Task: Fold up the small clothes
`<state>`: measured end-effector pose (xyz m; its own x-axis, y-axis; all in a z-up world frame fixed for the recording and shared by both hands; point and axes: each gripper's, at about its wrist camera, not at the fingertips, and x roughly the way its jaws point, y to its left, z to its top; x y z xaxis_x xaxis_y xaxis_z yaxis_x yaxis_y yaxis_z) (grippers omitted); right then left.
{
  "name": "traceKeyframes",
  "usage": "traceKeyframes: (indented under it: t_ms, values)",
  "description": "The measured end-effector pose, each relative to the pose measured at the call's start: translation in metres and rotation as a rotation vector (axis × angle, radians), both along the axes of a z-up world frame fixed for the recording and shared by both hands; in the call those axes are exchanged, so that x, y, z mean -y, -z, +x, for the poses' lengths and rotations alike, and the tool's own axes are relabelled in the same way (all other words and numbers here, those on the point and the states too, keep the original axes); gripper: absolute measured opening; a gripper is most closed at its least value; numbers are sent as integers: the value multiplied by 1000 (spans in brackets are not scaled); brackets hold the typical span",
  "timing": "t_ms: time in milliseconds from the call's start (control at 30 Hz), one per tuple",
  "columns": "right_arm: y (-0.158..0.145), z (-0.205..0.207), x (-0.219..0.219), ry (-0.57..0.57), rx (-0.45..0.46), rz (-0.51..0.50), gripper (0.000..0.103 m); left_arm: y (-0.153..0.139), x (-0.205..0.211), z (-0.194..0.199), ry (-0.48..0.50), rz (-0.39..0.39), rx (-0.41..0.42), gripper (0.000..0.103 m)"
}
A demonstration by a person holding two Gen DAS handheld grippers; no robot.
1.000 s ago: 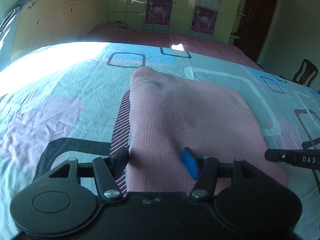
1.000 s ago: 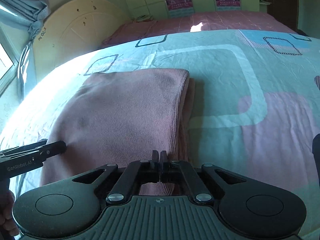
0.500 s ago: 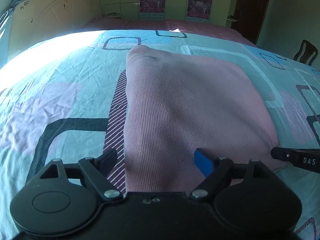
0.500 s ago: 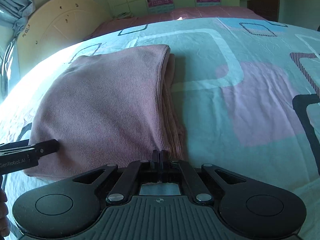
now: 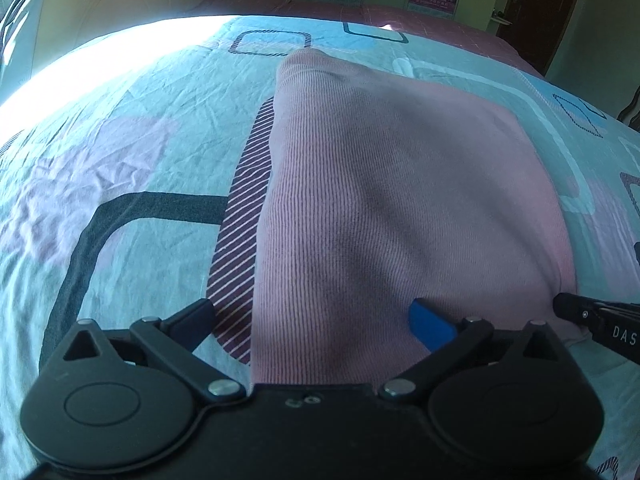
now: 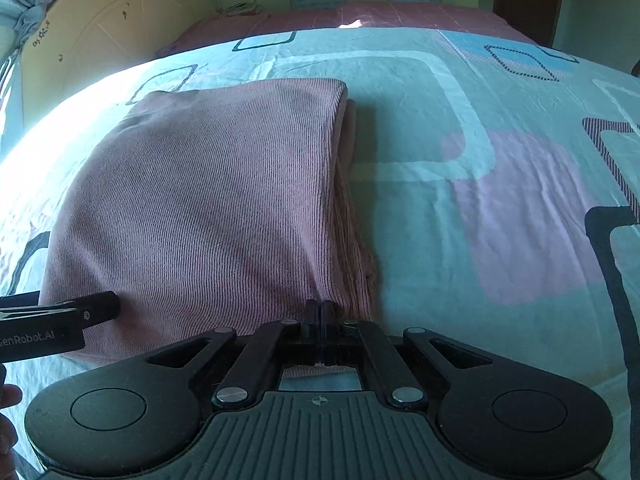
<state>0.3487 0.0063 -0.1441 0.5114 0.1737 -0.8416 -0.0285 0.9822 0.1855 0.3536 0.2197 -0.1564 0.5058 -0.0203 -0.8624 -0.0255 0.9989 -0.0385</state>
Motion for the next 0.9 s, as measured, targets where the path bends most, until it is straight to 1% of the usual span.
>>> traceKeyframes:
  t_ms: [100,167,233,300,333,367,400,433,500,567,600,667,733,767,833,900]
  values:
    - [-2,-1,-1,-14,1,-2,0,1,2,-1,-16,10,8,103]
    - [-5,-2,1,-8,3,14,0,0,3,-4,-25,14,17,103]
    - [-12,-7,3,0,8,46,2,-6,4,-11,-30,22,51,103]
    - [-20,-16,5,-2,27,90,33,-16,6,-22,-39,37,95,100]
    - [-27,-22,5,-14,50,115,66,-23,7,-29,-41,45,118,100]
    - [-37,-31,3,-19,87,95,90,-28,7,-34,-44,53,134,100]
    - [-48,-40,-1,-39,134,62,90,-38,8,-43,-50,61,152,100]
    - [-56,-48,-4,-63,157,40,90,-47,8,-51,-57,60,164,100]
    - [-69,-64,-4,-95,182,41,90,-66,9,-69,-66,46,200,99]
    - [-81,-83,0,-115,188,56,90,-86,11,-92,-78,61,243,99]
    - [-86,-93,3,-122,186,68,90,-96,15,-102,-78,81,276,99]
    - [-97,-112,11,-141,191,95,90,-115,21,-128,-83,149,336,100]
    - [-110,-134,16,-168,205,92,90,-131,28,-151,-88,196,364,101]
    - [-116,-145,19,-187,213,87,90,-139,31,-164,-81,199,370,102]
    - [-131,-171,22,-227,238,61,91,-154,36,-190,-66,168,376,102]
    - [-145,-201,27,-236,283,18,98,-167,39,-217,-60,129,391,103]
